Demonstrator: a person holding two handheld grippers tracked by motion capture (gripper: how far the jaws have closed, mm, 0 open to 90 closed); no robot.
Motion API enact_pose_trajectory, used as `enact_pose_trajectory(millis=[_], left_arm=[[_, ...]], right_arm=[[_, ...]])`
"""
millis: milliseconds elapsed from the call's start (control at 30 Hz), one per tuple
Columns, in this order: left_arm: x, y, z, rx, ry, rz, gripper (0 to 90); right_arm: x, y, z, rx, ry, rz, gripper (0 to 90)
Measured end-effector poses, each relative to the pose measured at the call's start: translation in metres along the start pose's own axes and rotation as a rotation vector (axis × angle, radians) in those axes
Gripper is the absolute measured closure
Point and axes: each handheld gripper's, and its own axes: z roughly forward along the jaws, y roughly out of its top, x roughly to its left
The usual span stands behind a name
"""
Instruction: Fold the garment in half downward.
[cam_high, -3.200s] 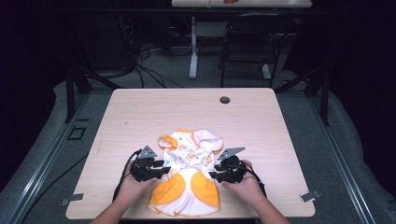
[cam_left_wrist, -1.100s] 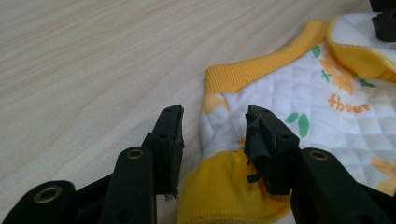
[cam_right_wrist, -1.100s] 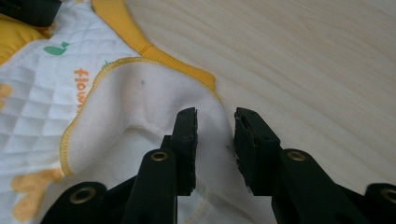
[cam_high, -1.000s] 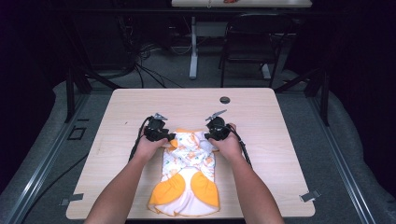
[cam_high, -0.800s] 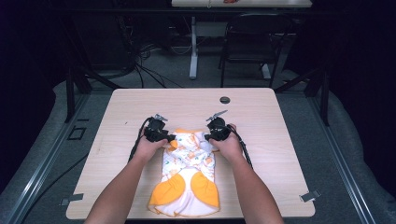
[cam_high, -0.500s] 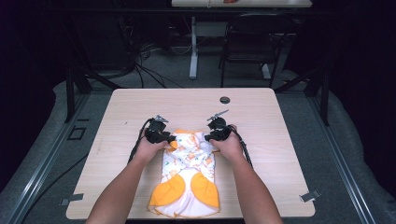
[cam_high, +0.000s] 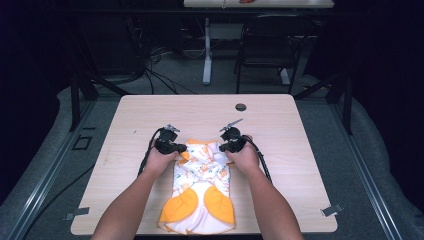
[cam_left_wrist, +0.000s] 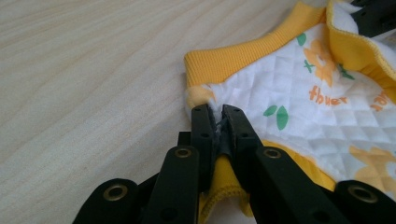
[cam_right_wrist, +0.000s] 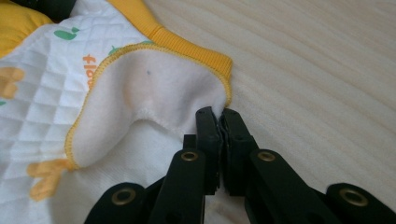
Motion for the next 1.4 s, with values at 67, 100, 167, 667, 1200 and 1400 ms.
enact_pose_trajectory(millis=[67,100,167,667,1200,1400], left_arm=[[-0.001,0.0,-0.001,0.007,0.004,0.009,84.0],[-0.002,0.001,-0.002,0.008,0.007,0.011,84.0],[-0.002,0.001,-0.003,0.01,0.013,0.016,84.1],[-0.001,0.017,-0.031,-0.055,0.004,0.035,84.3],[-0.002,0.042,-0.054,-0.116,0.018,0.054,84.3],[-0.002,0.05,-0.064,-0.147,0.033,0.066,84.3]], right_arm=[[0.002,0.001,-0.002,-0.007,-0.009,-0.01,87.2],[0.003,0.002,-0.003,-0.011,-0.005,-0.013,87.2],[0.003,0.003,-0.006,-0.015,-0.008,-0.018,87.3],[0.007,0.022,-0.038,-0.075,-0.012,-0.047,87.3],[0.007,0.045,-0.063,-0.104,-0.055,-0.1,87.3],[0.009,0.054,-0.074,-0.13,-0.071,-0.113,87.3]])
